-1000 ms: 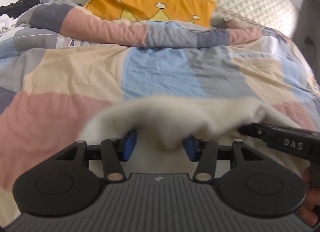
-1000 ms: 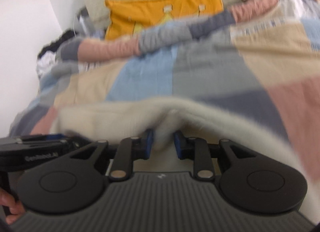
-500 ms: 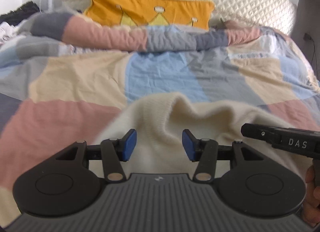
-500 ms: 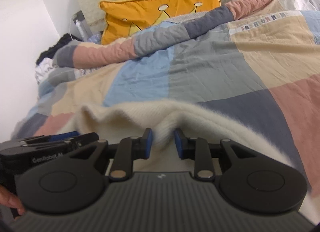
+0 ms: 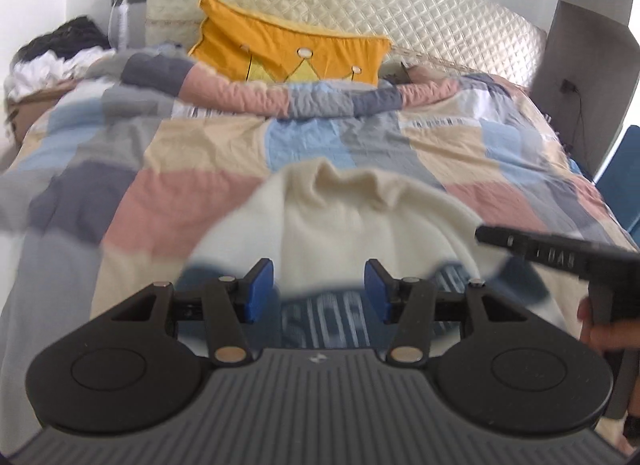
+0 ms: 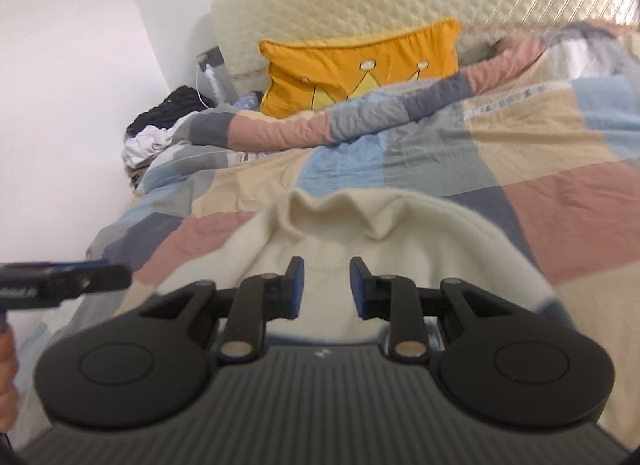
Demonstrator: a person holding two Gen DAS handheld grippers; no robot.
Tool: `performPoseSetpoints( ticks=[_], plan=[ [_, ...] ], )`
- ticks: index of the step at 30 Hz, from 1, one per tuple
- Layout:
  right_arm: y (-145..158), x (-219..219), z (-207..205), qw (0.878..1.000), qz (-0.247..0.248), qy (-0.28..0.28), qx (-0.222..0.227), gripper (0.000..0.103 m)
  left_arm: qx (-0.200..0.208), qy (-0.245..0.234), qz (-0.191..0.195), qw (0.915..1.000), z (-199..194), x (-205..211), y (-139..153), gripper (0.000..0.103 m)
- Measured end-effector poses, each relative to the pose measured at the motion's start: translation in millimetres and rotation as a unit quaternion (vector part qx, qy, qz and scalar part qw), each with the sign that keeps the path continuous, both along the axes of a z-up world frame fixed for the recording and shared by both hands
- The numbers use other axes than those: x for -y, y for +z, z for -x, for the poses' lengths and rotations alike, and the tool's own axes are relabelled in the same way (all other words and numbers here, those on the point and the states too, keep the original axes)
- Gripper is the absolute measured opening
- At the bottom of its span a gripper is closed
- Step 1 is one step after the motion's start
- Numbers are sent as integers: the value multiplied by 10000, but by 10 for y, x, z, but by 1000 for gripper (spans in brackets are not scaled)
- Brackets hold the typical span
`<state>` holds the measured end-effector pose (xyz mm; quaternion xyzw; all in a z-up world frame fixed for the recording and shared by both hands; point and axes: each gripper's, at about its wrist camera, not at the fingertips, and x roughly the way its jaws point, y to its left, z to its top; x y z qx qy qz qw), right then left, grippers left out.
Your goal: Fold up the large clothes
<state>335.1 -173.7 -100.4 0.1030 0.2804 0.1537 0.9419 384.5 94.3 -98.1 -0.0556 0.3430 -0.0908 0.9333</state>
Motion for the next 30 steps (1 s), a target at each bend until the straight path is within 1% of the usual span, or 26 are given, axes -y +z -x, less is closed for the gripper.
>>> performPoseSetpoints(
  ticks=[4, 8, 9, 11, 14, 16, 19, 22, 24, 26, 27, 28, 29, 30],
  plan=[
    [151, 21, 520, 10000, -5, -19, 20, 29, -141, 52, -13, 9999, 739, -68, 57, 57],
    [218, 36, 1006, 9999, 101, 9, -11, 29, -351, -8, -449, 9984, 1336, -73, 32, 57],
    [205, 33, 1134, 9999, 151, 9, -36, 29, -409, -16, -512, 9978, 1472, -93, 22, 57],
    [146, 47, 1372, 9998, 149, -31, -120, 29, -629, -24, -499, 9968, 1687, -163, -19, 57],
    [-21, 118, 1602, 9989, -198, -144, -393, 29, -855, -17, -369, 9956, 2006, -285, -80, 57],
    [-161, 129, 1720, 9981, -301, -197, -508, 29, -992, -25, -325, 9945, 2167, -336, -121, 57],
    [-344, 68, 1794, 9973, -78, -174, -715, 29, -1294, 4, -470, 9905, 2249, -336, -250, 57],
    [-431, 40, 1786, 9966, -60, -151, -811, 29, -1674, 237, -539, 9841, 2269, -326, -411, 57],
    [-469, 41, 1781, 9965, -33, -197, -813, 29, -1867, 269, -628, 9800, 2239, -295, -528, 57],
    [-512, 50, 1766, 9962, 7, -247, -837, 29, -1923, 295, -1003, 9758, 2227, -246, -609, 57],
    [-539, 65, 1756, 9958, -10, -243, -887, 29, -1971, 390, -1228, 9719, 2214, -236, -641, 57],
    [-566, 80, 1749, 9953, -41, -227, -939, 29, -2033, 547, -1352, 9682, 2165, -261, -656, 55],
    [-588, 97, 1741, 9952, -29, -209, -953, 29, -2085, 642, -1354, 9665, 2147, -285, -662, 53],
    [-606, 102, 1730, 9952, 59, -217, -948, 28, -2104, 704, -1376, 9653, 2128, -309, -658, 40]
  ],
)
